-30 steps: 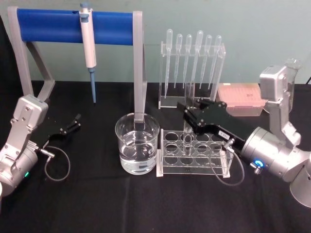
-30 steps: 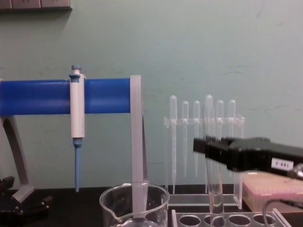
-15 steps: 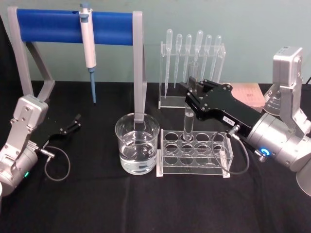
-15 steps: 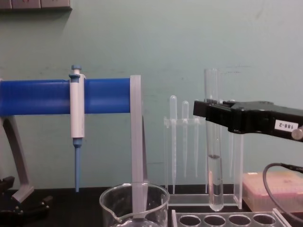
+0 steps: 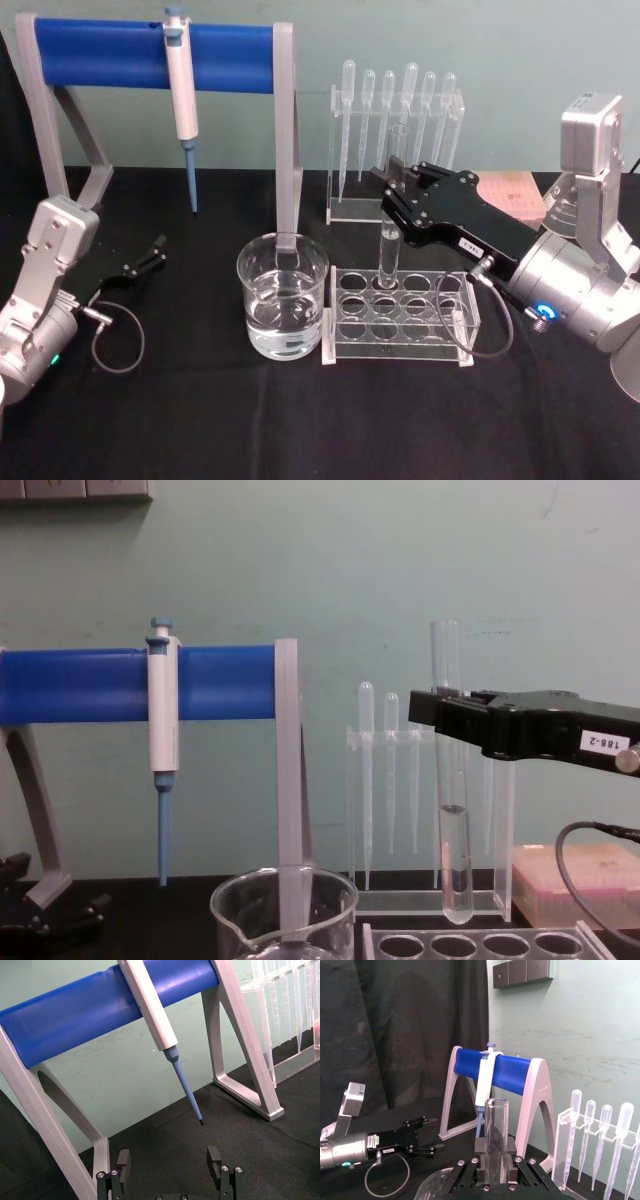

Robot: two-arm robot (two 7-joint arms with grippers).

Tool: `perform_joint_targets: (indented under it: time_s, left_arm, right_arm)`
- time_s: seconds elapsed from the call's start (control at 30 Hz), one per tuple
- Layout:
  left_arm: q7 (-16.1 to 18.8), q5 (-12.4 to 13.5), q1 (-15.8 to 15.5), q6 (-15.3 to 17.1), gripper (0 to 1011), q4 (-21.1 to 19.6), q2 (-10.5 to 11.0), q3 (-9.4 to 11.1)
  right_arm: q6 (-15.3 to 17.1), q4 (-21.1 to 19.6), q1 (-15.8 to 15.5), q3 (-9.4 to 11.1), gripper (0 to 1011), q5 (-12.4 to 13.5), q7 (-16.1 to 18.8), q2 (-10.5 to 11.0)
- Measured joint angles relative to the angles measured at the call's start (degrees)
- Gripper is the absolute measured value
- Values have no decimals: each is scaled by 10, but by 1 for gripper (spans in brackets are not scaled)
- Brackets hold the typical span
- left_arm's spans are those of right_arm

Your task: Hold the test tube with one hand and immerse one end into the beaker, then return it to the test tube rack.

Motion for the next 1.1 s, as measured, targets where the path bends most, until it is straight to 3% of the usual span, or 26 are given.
perform_joint_targets:
  time_s: [1.1]
  left_arm:
    - [0,0,0,0,1000,0,0,0]
  right_arm:
    - [0,1,0,0,227,0,0,0]
